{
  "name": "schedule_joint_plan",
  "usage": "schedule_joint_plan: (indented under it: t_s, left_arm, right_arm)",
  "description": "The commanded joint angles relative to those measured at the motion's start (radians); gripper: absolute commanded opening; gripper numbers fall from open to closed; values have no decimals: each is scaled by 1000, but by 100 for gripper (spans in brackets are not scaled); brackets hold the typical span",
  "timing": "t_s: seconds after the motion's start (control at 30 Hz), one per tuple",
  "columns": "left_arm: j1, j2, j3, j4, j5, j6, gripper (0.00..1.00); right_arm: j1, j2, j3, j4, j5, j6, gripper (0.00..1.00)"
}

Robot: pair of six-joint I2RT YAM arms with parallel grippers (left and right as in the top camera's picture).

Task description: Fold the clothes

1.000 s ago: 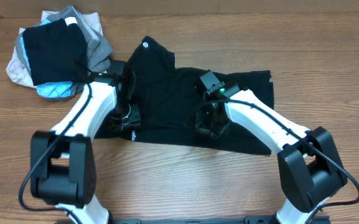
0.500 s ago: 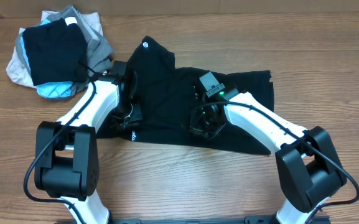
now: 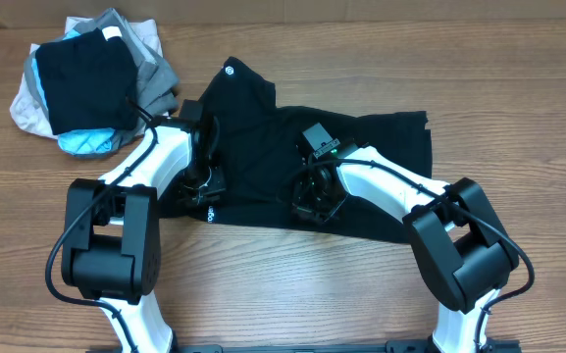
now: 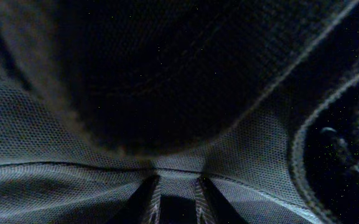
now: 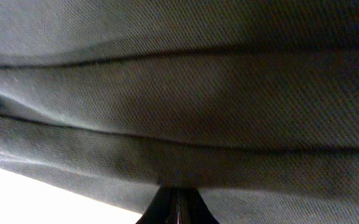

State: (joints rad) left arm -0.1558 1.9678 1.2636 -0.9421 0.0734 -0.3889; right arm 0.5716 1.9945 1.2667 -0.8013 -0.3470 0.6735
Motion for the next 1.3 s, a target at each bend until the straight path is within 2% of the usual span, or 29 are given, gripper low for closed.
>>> schedule_joint_plan:
  t_s: [0.0, 0.47, 1.03, 1.27]
  left_arm:
    - [0, 29, 2, 11, 0, 1, 24]
    - [14, 29, 2, 14, -108, 0, 27]
    - [143, 29, 2, 6, -180, -1, 27]
    - [160, 29, 2, 2, -197, -5, 29]
  right_arm:
    - [-2, 14, -5, 16, 33, 15, 4]
    - [-87, 14, -5, 33, 171, 8, 4]
    - [-140, 14, -3, 30, 424, -18, 7]
    - [-187, 13, 17, -31, 410, -19, 7]
